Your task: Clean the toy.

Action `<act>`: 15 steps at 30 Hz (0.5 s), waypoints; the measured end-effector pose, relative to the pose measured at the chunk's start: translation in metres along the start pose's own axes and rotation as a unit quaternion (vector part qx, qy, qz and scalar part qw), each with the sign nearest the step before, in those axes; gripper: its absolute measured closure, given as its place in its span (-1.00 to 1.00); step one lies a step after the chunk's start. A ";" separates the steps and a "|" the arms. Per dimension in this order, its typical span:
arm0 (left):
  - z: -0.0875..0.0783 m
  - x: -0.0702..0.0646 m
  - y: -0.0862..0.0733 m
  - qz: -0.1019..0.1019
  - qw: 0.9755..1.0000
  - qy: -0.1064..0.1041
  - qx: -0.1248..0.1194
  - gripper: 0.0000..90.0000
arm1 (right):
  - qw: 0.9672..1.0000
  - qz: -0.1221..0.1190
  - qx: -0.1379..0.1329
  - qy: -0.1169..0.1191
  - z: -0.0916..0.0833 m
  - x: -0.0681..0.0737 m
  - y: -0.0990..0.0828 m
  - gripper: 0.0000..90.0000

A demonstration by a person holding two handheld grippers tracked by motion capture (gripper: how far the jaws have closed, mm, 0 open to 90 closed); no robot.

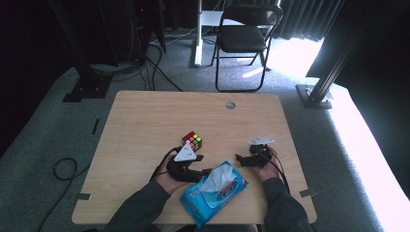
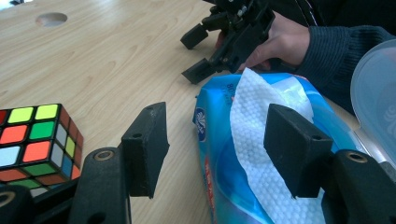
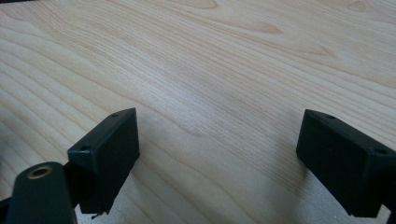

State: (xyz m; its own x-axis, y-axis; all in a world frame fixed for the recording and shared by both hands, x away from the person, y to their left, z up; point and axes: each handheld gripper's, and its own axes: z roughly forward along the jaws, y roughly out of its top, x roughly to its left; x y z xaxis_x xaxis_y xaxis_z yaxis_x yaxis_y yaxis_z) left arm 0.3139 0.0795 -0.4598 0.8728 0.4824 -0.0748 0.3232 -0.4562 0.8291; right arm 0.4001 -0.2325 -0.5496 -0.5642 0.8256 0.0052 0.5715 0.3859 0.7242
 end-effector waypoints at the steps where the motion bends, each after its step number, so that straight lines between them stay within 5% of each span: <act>1: 0.001 0.000 0.000 0.000 1.000 -0.001 0.000 -0.11 | 1.000 0.000 0.000 0.000 0.000 0.000 0.000 -0.72; 15: 0.009 -0.013 0.001 0.009 1.000 -0.024 0.004 -0.11 | 1.000 0.001 0.000 0.000 0.000 0.000 0.000 -0.72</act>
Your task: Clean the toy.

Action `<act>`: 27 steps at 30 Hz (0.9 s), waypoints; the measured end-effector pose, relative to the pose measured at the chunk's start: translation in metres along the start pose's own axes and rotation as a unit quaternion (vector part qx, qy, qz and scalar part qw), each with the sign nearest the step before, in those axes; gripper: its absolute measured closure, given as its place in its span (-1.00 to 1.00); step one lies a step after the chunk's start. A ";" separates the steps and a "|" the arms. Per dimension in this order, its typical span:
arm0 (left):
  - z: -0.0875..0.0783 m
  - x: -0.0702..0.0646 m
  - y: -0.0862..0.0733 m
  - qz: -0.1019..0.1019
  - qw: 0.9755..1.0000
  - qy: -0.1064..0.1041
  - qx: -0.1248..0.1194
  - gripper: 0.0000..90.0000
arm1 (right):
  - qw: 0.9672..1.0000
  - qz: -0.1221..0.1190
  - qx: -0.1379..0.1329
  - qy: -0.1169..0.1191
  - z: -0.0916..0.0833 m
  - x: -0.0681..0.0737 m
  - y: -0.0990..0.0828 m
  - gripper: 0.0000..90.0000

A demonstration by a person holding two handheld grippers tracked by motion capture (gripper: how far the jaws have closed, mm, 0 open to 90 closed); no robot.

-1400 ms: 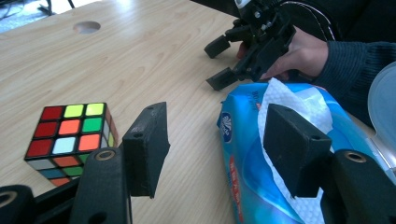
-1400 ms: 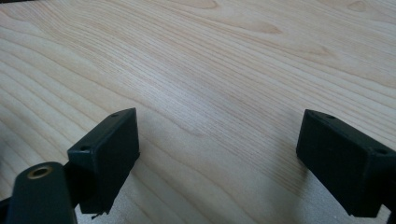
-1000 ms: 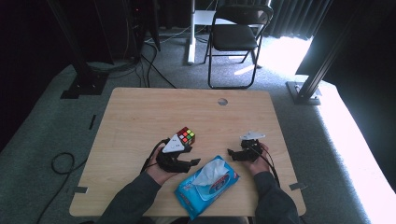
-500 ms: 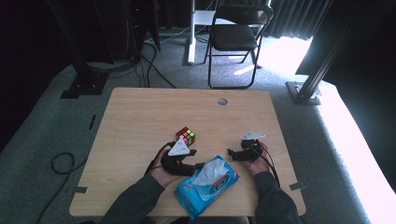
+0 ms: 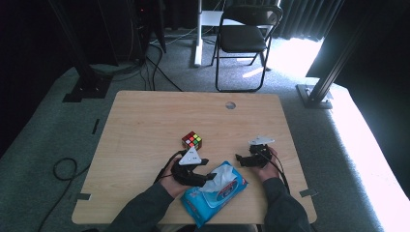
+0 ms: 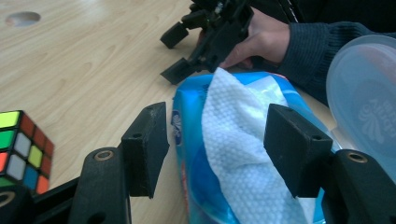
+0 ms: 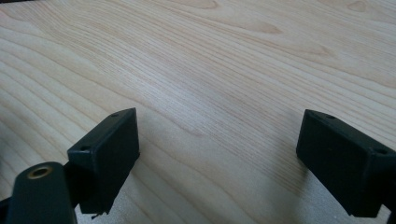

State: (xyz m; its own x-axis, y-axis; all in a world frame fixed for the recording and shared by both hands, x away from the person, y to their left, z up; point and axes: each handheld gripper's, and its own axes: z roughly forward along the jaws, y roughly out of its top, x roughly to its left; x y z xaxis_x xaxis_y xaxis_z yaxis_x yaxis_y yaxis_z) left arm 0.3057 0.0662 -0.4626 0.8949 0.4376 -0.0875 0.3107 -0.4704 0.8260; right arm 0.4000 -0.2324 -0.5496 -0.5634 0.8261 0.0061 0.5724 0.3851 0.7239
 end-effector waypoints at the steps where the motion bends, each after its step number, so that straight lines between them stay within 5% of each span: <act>1: 0.001 -0.001 0.000 0.000 1.000 -0.003 0.000 -0.11 | 1.000 0.000 0.000 0.000 0.000 0.000 0.000 -0.72; 10: 0.014 -0.009 -0.003 0.005 1.000 -0.019 0.019 0.08 | 1.000 0.000 0.000 0.000 0.000 0.000 0.000 -0.72; 17: 0.025 -0.008 -0.009 -0.007 0.999 -0.019 0.036 0.04 | 1.000 -0.001 0.000 0.000 0.000 0.000 0.000 -0.72; 27: 0.024 -0.012 -0.009 0.017 0.999 -0.027 0.042 0.87 | 1.000 0.000 0.000 0.000 0.000 0.000 0.000 -0.72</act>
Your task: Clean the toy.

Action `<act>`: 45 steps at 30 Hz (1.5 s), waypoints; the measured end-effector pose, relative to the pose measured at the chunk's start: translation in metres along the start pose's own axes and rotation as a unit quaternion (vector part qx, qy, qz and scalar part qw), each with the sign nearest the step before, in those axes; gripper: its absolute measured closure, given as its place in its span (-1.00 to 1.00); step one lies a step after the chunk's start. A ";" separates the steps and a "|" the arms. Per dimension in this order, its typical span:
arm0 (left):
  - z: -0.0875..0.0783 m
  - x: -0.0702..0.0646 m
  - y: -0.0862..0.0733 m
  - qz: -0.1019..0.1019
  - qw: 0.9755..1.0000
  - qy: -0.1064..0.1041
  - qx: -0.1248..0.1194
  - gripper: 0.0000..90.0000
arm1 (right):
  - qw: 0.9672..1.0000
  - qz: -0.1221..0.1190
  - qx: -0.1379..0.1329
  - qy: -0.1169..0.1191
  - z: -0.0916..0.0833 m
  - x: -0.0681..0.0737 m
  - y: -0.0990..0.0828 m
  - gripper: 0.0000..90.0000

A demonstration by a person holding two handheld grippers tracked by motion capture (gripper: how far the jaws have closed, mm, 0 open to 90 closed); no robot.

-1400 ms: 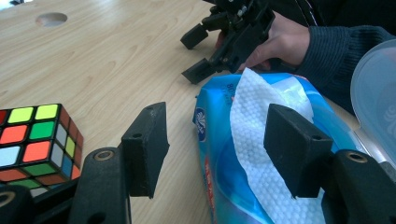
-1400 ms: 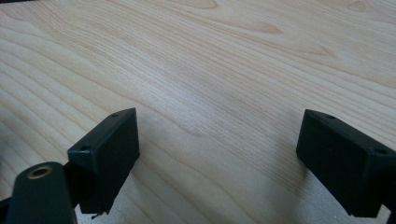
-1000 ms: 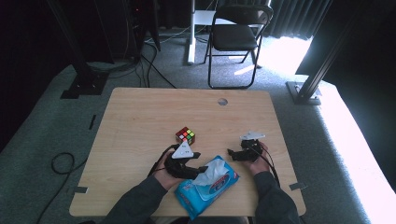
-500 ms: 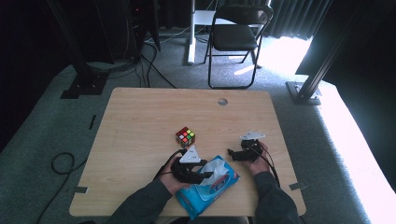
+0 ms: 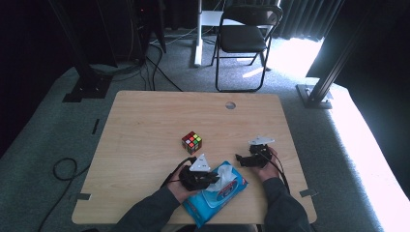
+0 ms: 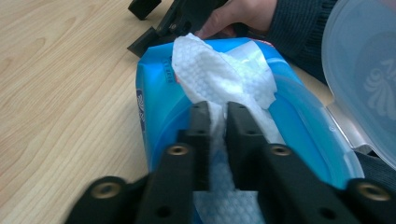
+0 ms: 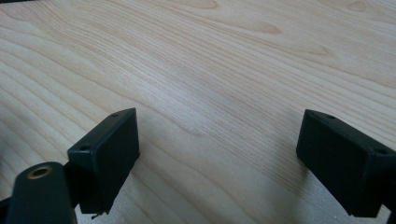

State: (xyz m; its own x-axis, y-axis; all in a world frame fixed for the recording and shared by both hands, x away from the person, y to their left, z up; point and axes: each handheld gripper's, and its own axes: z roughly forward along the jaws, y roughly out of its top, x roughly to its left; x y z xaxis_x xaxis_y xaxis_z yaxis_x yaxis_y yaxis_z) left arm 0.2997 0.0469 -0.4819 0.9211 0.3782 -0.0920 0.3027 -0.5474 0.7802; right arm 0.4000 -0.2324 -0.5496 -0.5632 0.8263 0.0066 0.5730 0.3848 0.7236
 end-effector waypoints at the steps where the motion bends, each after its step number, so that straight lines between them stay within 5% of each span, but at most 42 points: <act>1: 0.000 -0.001 0.000 0.003 1.000 0.000 -0.001 0.92 | 1.000 0.000 0.000 0.000 0.000 0.000 0.000 -0.72; 24: -0.031 0.027 -0.002 -0.024 0.997 0.061 -0.032 0.99 | 1.000 -0.001 0.000 0.000 0.000 0.000 0.000 -0.71; 38: -0.045 0.041 -0.006 -0.050 0.993 0.097 -0.047 0.99 | 1.000 0.000 0.000 0.000 0.000 0.000 0.000 -0.72; 45: -0.058 0.050 -0.006 -0.077 0.987 0.122 -0.066 0.99 | 1.000 -0.001 0.000 0.000 0.000 0.000 0.000 -0.72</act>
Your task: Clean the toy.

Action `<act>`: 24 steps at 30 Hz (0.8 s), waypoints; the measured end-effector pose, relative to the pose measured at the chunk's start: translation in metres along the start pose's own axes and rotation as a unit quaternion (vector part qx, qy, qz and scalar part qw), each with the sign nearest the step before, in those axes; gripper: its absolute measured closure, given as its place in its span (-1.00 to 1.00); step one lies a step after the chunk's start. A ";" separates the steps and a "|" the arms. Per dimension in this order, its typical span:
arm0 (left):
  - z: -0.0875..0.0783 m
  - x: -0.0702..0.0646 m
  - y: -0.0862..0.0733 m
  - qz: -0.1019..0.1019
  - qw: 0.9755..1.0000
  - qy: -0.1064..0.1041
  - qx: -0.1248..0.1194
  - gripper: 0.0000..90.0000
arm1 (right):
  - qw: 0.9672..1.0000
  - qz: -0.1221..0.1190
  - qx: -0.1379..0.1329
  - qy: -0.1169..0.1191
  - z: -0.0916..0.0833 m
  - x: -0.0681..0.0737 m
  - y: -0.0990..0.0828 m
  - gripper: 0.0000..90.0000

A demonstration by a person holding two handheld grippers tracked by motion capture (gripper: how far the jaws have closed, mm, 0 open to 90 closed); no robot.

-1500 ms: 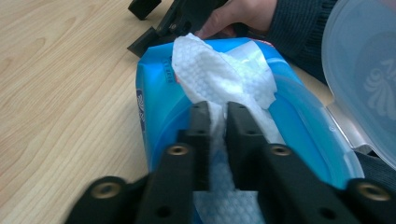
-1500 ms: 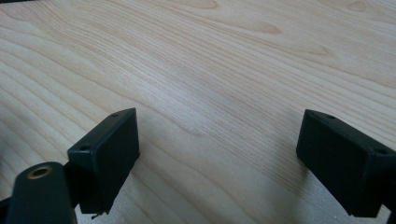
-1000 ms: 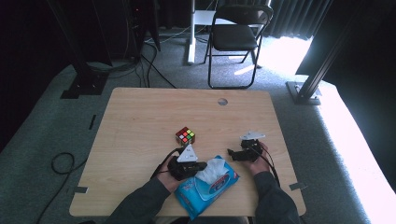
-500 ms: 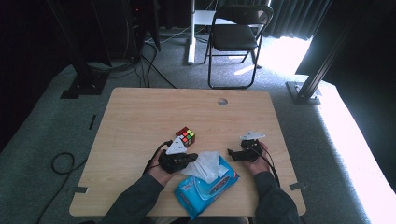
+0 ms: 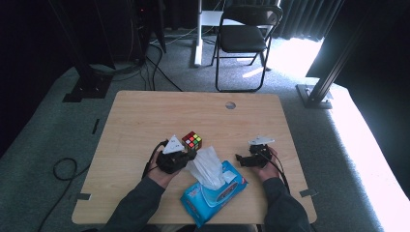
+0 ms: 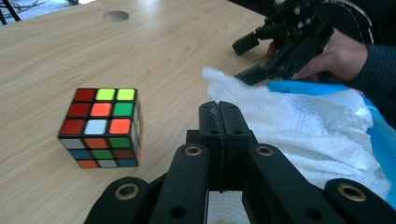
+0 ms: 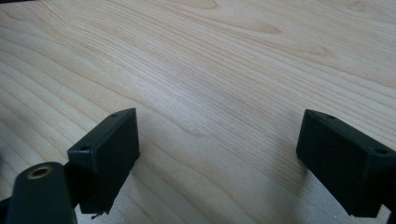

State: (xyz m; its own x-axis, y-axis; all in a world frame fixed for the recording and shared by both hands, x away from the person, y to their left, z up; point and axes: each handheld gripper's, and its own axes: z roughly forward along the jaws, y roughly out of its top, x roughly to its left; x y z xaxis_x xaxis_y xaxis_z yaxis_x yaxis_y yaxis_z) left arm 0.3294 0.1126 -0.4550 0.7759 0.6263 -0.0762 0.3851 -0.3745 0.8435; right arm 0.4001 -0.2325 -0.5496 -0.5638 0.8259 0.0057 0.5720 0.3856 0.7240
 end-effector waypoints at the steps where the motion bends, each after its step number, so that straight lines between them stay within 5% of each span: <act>1: -0.001 0.000 0.000 -0.001 1.000 -0.001 -0.001 0.99 | 1.000 0.000 0.000 0.000 0.000 0.000 0.000 -0.72; 7: 0.007 -0.015 0.001 0.016 0.999 -0.037 0.001 0.98 | 1.000 0.000 0.000 0.000 0.000 0.000 0.000 -0.72; 14: 0.024 -0.035 -0.003 0.038 0.995 -0.090 0.023 0.92 | 1.000 0.000 0.000 0.000 0.000 0.000 0.000 -0.72; 24: 0.037 -0.047 -0.010 0.050 0.988 -0.138 0.054 0.36 | 1.000 0.000 0.000 0.000 0.000 0.000 0.000 -0.71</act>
State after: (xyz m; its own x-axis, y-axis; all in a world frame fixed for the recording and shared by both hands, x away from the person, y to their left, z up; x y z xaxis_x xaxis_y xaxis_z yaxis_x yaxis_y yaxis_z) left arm 0.3074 0.0612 -0.4796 0.9136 0.3784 -0.1492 0.3388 -0.5051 0.7938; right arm 0.4000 -0.2324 -0.5496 -0.5633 0.8262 0.0064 0.5726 0.3848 0.7239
